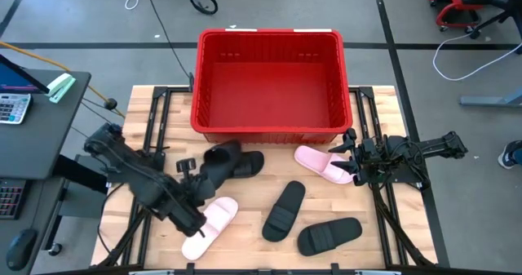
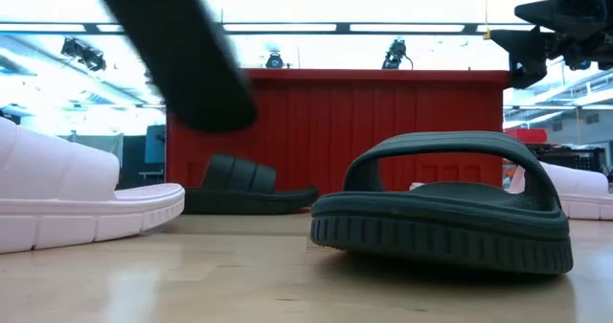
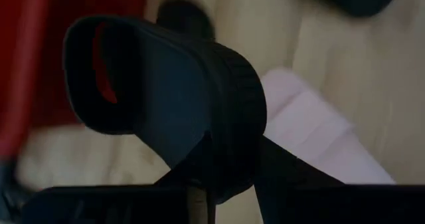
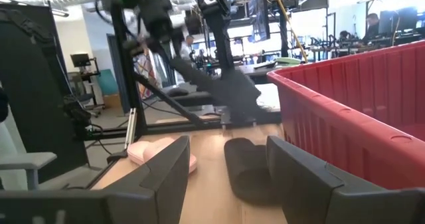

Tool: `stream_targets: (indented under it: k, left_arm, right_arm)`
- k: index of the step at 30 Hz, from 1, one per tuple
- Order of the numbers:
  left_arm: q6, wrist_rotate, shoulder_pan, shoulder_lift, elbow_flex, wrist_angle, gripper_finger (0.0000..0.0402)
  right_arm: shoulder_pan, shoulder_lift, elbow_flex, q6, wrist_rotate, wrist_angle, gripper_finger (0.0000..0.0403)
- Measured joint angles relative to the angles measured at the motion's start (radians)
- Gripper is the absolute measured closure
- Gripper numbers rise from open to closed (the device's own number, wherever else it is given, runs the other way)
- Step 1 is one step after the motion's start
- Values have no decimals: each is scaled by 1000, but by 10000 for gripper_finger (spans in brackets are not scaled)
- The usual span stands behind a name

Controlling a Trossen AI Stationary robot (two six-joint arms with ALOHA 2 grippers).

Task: Pick and place slides into bin
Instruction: Put the black slipper into the red bin

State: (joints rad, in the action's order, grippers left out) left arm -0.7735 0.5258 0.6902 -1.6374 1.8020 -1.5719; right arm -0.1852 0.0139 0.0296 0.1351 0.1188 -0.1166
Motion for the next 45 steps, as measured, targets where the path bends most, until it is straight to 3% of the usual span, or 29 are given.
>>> stream_targets:
  k: [6,10,13,19,24,30,37,45]
  left_arm:
    - [301,301,-28,0,177,2,330]
    - [473,527,-112,2,224,1,333]
    - [555,569,-203,3,230,-1,334]
    - [713,475,-473,1,202,10,334]
    - [834,384,-730,1,117,139,334]
    - [1028,96,-981,0,-93,440,336]
    - [1195,22,-1147,0,-363,644,336]
    - [1224,-8,-1256,1,-492,701,336]
  right_arm:
    - [0,0,0,1,-1,7,197]
    - [0,0,0,1,-1,7,197]
    - [0,0,0,1,-1,7,197]
    - [0,0,0,1,-1,7,197]
    - [0,0,0,1,0,8,197]
    - [0,0,0,1,0,8,197]
    - [0,0,0,1,0,8,197]
    - [0,0,0,1,0,8,197]
